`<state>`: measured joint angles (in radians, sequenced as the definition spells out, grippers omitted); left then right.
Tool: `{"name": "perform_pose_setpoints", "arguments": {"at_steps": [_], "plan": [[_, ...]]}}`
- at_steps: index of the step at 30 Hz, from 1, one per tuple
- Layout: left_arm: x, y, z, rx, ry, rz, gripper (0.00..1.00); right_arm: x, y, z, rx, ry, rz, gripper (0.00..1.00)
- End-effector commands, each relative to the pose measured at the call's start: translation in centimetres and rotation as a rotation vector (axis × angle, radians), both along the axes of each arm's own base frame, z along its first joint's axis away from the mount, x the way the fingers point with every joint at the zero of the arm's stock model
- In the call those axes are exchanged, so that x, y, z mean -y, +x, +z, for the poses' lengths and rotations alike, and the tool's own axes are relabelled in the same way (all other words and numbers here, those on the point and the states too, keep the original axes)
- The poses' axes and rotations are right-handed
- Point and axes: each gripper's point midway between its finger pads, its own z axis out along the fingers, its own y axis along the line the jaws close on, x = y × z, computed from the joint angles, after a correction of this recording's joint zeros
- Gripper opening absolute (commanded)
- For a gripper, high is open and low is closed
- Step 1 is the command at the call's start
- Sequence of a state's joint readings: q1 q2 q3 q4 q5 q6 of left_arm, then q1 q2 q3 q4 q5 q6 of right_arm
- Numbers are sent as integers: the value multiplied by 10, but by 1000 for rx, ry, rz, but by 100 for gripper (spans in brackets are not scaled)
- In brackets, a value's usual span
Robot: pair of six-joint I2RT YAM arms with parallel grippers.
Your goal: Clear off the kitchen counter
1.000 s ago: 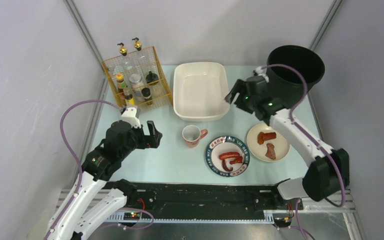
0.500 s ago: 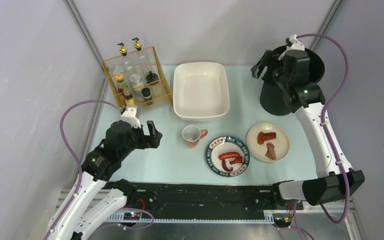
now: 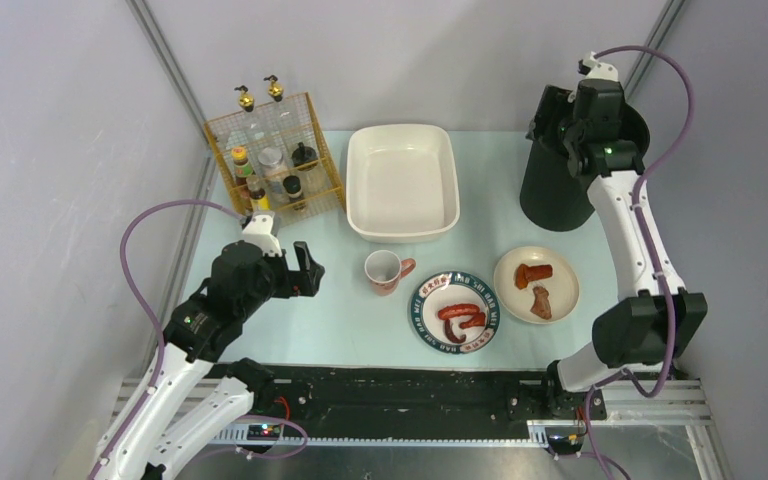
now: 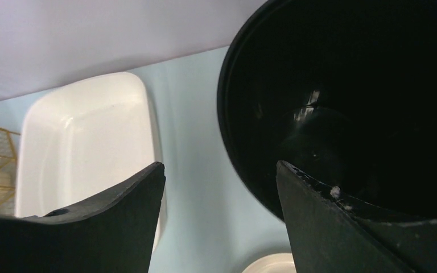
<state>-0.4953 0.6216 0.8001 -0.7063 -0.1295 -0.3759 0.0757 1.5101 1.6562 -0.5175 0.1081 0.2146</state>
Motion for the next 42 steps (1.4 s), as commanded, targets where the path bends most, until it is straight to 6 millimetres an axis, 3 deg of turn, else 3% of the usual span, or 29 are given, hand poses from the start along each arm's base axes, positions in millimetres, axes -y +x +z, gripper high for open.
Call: {"name": "perform_pose_setpoints", "arguments": {"at_steps": [1, 11, 22, 34, 42], "plan": [[1, 1, 4, 13, -9, 3, 100, 6, 21, 3, 37, -62, 24, 75], [1, 0, 5, 18, -11, -3, 100, 2, 41, -20, -11, -88, 67, 71], [1, 0, 6, 22, -13, 0, 100, 3, 53, -42, -74, -91, 60, 56], [0, 0, 6, 24, -12, 2, 100, -3, 50, -39, -75, -68, 82, 28], [0, 0, 6, 25, -13, 3, 100, -21, 47, -35, -67, -58, 112, 0]]}}
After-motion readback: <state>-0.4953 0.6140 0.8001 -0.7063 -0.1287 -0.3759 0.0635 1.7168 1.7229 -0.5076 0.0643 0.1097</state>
